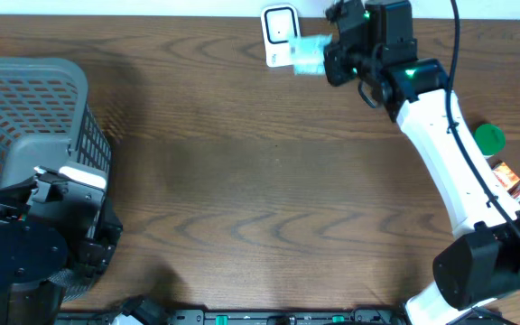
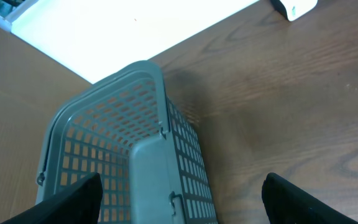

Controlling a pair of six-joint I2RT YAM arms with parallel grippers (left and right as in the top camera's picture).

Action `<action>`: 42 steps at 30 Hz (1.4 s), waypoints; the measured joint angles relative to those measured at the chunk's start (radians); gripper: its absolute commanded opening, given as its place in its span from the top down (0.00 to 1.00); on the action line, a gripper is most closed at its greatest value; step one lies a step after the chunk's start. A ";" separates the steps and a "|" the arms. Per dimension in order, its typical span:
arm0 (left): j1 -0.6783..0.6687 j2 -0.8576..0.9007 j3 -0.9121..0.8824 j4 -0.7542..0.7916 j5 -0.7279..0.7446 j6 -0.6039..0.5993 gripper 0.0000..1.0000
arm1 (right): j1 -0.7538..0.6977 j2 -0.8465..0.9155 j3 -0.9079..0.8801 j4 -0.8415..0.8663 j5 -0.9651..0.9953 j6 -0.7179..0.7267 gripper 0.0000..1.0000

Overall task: Scan the item barcode
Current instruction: 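Lift the wipes pack up to the white scanner with the right gripper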

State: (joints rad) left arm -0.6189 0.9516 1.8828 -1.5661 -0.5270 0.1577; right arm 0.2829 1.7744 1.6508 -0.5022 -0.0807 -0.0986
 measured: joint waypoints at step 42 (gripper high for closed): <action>0.000 0.000 0.000 0.000 0.000 0.000 0.18 | 0.216 0.472 0.011 0.238 0.555 -0.346 0.01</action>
State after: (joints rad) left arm -0.6189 0.9516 1.8828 -1.5665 -0.5270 0.1577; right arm 0.4992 2.2467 1.6615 -0.2642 0.4740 -0.4442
